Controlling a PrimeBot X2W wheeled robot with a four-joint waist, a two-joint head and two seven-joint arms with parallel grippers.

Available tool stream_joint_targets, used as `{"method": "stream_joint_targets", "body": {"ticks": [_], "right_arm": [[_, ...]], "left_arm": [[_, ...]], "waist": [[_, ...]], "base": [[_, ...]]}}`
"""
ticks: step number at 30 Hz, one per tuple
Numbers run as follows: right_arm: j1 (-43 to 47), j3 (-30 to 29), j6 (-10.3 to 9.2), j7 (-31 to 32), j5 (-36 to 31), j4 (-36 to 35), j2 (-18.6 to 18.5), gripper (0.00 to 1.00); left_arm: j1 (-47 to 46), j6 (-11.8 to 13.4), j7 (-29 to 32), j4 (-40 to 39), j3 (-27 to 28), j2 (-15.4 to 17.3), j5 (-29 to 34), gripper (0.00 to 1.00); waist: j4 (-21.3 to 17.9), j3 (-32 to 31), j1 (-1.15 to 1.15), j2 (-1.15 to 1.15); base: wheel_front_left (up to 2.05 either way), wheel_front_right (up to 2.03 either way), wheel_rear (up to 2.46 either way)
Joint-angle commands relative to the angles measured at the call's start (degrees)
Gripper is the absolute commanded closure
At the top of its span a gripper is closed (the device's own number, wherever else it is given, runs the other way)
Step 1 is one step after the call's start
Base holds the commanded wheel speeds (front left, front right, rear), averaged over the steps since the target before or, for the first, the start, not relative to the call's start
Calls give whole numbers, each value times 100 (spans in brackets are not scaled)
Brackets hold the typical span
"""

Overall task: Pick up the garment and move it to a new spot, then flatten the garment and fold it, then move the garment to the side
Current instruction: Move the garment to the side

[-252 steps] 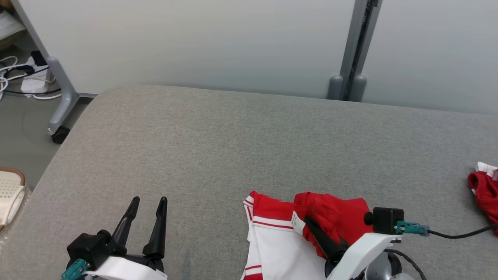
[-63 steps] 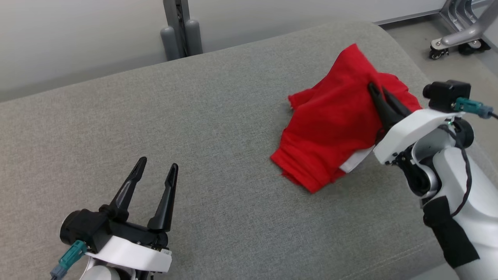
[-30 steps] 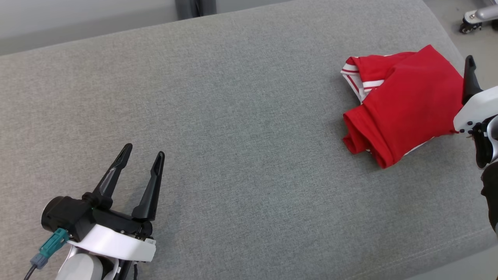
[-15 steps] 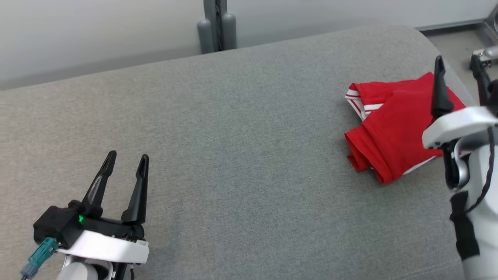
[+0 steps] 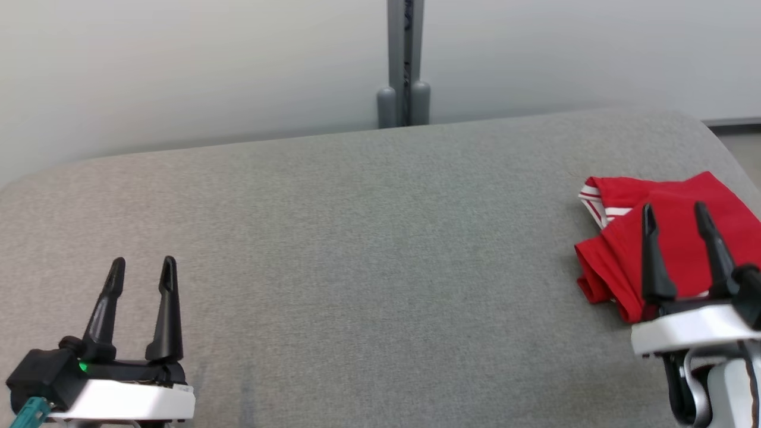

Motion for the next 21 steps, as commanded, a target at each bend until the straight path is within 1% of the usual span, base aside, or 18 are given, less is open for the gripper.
{"method": "stream_joint_targets", "body": {"ticks": [1, 5, 12, 15, 21], "right_arm": [[188, 6, -1, -24, 82, -128, 18, 0], [676, 183, -1, -23, 289, -339, 105, 0], [1219, 317, 0, -23, 278, -472, 143, 0], [1313, 348, -1, -23, 383, -496, 143, 0], [1374, 398, -1, -24, 395, -518, 160, 0]], "left_arm": [[70, -2, -24, -18, 11, -27, 49, 0], [174, -2, -24, 51, -60, -67, 60, 0], [361, -2, -24, 346, -201, -133, 60, 0], [429, -2, -24, 419, -172, -155, 144, 0], [422, -2, -24, 470, -175, -196, 146, 0]], "waist": [[196, -181, 0, 0], [359, -285, 0, 0], [476, -364, 0, 0], [487, -382, 0, 0], [481, -380, 0, 0]], "base": [[0, 0, 0], [0, 0, 0], [0, 0, 0], [0, 0, 0], [0, 0, 0]]}}
